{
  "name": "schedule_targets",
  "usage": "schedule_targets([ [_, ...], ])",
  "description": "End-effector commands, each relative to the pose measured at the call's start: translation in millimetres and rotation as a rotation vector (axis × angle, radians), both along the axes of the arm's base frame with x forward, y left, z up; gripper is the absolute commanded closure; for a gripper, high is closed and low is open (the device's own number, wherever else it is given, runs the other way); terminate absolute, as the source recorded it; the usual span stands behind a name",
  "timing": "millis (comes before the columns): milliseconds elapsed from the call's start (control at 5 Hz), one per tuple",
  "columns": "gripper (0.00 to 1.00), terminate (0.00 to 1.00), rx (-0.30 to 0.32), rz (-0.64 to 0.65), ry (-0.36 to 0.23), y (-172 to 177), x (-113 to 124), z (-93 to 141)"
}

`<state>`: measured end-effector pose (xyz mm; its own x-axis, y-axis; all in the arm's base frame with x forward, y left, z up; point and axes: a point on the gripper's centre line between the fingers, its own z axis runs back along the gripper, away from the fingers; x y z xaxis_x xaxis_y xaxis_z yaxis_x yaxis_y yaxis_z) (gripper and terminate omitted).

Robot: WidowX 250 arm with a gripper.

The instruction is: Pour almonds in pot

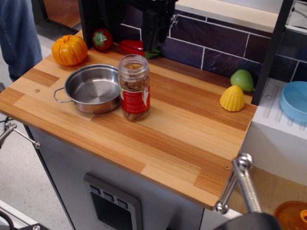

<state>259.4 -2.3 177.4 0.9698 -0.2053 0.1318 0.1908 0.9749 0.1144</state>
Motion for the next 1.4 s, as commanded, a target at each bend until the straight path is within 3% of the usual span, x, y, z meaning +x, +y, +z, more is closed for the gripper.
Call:
schedule_targets([
  [0,0.00,0.00,0.000,0.000,0.000,0.0,0.0,0.0],
  [200,0.00,0.00,0.083,-0.128,0.008,-15.0,21.3,2.0],
  [600,0.00,0.00,0.286,-0.521,0.094,-51.2,42.8,-13.9],
  [800,0.00,0.00,0.365,-0.645,0.303,-73.5,48.6,-50.8],
  [1000,0.00,0.00,0.445,-0.686,0.479,-84.6,49.2,-81.9],
  [1200,0.00,0.00,0.553,-0.738,0.658,-79.9,46.4,-98.3],
])
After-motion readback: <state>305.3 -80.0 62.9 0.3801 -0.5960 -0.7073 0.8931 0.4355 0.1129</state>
